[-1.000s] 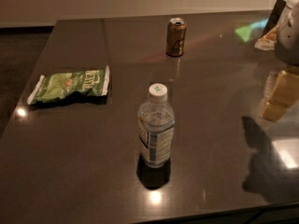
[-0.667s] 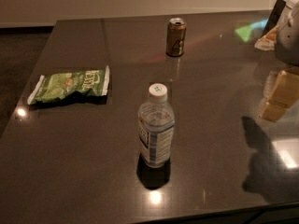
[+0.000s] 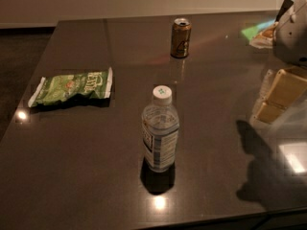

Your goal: Move blue plastic bottle near green jalapeno chip bag

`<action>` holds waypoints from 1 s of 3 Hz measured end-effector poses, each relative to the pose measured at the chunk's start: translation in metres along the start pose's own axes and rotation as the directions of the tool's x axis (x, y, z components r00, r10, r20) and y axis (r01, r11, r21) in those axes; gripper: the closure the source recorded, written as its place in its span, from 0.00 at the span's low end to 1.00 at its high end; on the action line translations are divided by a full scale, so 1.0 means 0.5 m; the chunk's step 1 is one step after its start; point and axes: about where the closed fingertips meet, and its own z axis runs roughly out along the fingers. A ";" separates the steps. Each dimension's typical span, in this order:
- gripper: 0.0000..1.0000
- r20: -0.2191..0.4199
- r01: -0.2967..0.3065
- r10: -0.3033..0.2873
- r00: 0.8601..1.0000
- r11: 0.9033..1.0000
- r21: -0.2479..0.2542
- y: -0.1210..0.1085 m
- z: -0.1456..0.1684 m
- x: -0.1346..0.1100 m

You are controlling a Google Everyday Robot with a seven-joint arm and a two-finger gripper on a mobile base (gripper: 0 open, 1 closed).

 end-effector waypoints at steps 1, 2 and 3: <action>0.00 0.106 0.035 -0.030 0.994 0.998 -0.043 0.024 0.016 -0.056; 0.00 0.209 0.078 -0.058 0.976 0.993 -0.087 0.060 0.031 -0.114; 0.00 0.295 0.130 -0.090 0.951 0.984 -0.119 0.102 0.054 -0.171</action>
Offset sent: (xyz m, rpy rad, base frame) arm -0.0273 0.1055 -0.0130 0.3173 0.0620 0.2420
